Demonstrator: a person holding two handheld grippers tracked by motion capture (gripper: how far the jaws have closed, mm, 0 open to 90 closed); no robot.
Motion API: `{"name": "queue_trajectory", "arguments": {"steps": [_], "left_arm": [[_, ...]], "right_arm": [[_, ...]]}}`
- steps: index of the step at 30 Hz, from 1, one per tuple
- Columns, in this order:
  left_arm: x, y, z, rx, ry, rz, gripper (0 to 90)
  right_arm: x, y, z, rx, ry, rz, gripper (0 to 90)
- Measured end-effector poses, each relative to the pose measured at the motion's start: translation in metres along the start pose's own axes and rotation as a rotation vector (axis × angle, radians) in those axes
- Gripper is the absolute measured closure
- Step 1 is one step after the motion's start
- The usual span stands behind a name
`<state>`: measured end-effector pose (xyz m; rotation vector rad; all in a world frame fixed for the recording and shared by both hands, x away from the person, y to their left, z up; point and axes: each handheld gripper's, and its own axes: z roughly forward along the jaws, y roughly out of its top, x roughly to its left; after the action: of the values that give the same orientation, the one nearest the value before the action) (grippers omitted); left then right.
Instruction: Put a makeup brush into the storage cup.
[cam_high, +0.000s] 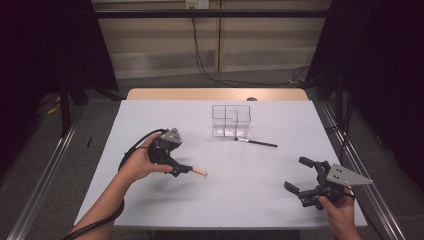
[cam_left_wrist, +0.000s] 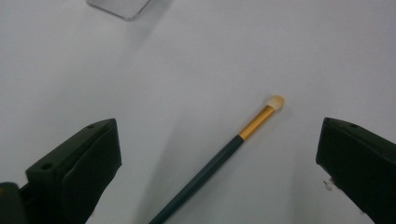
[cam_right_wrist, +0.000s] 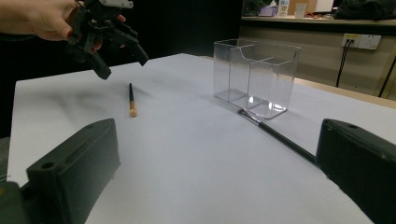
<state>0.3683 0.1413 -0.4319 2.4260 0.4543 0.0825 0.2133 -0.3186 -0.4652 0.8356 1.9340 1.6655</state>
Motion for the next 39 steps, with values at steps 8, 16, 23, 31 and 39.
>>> {"name": "queue_trajectory", "arguments": {"steps": [8,16,23,31,39], "left_arm": [[0.005,0.008,0.004,0.122,-0.013,0.023,0.0],[0.008,0.010,0.012,0.255,-0.013,0.020,0.0],[0.008,0.010,0.020,0.361,-0.017,0.058,4.0],[0.012,0.009,0.022,0.419,0.003,0.072,19.2],[0.017,0.007,0.020,0.427,-0.011,0.053,32.7]], "right_arm": [[0.000,0.000,0.000,0.000,0.004,0.004,0.0],[-0.001,-0.001,-0.001,0.001,0.005,0.002,0.0],[-0.001,-0.001,-0.001,0.000,0.004,0.002,0.0],[-0.001,-0.001,-0.001,0.000,0.004,0.002,0.0],[-0.001,-0.001,-0.001,0.002,0.007,0.003,0.0]]}}
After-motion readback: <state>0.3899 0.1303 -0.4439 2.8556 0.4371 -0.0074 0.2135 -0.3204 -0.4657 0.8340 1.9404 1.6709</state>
